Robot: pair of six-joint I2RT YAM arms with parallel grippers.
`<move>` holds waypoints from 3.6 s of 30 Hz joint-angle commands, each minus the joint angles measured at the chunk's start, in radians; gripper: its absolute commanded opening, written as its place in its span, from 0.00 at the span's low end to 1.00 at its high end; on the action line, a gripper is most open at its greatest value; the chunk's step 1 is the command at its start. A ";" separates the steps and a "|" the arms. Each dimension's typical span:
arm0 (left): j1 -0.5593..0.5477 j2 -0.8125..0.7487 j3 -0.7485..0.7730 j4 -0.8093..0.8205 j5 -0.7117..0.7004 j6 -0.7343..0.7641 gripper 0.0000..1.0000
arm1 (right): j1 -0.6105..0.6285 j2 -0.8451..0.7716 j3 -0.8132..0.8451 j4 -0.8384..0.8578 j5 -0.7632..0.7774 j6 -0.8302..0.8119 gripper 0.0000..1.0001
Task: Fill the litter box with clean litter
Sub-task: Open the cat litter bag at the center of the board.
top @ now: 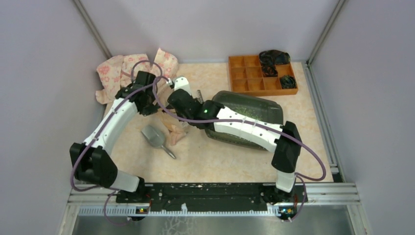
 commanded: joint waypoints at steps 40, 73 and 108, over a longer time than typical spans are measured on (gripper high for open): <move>0.086 -0.085 0.016 0.271 0.170 0.104 0.08 | -0.417 0.312 0.656 -0.226 -0.723 0.249 0.61; 0.086 -0.106 -0.016 0.319 0.209 0.113 0.06 | -0.429 0.416 0.702 -0.115 -0.665 0.376 0.49; 0.085 -0.103 -0.011 0.380 0.273 0.133 0.05 | -0.390 0.141 0.548 -0.237 -0.547 0.250 0.00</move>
